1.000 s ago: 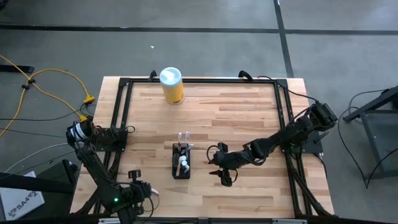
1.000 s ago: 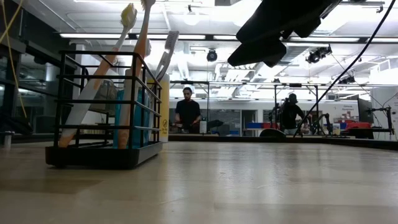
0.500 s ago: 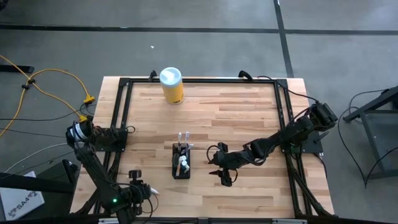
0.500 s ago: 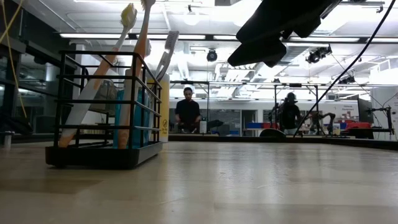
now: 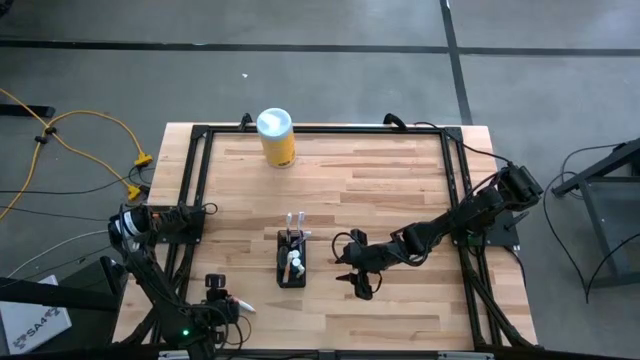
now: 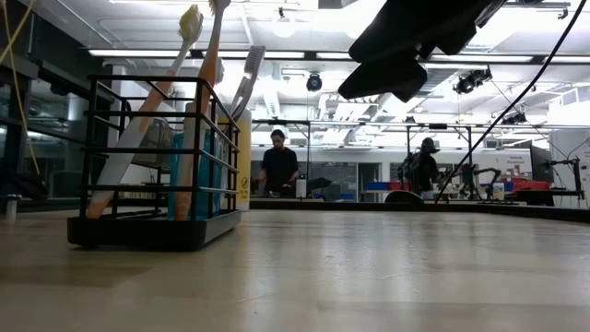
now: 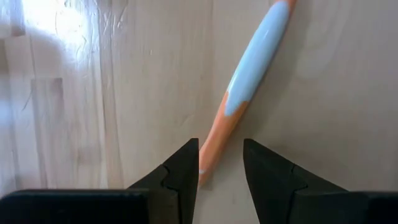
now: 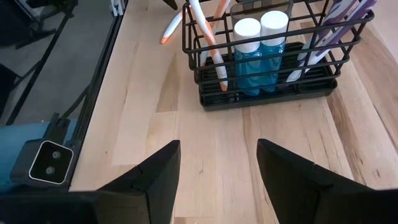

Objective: Pick & Place toothbrushing station
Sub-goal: Put the orange toothbrush into the bottom section of the black wire organizer

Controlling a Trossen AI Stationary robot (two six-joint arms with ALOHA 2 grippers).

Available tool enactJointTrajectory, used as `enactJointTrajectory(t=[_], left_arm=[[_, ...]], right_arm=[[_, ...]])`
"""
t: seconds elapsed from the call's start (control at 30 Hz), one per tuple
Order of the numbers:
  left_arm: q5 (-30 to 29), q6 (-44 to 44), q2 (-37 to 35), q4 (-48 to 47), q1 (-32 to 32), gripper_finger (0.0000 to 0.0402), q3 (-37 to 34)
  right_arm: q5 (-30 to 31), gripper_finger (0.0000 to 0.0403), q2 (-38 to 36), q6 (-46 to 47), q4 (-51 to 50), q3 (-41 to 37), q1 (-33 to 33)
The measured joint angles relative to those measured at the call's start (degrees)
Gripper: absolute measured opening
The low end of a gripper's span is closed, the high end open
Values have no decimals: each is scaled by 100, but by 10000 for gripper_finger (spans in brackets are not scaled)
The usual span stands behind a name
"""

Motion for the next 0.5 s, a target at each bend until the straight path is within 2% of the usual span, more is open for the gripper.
enactJointTrajectory(t=[0.27, 0.5], left_arm=[[-29, 5, 11, -7, 2, 117, -4], [-117, 217, 350, -1, 0, 112, 17]], right_arm=[[-15, 204, 0, 15, 1, 0, 0], [-17, 204, 0, 15, 0, 0, 0]])
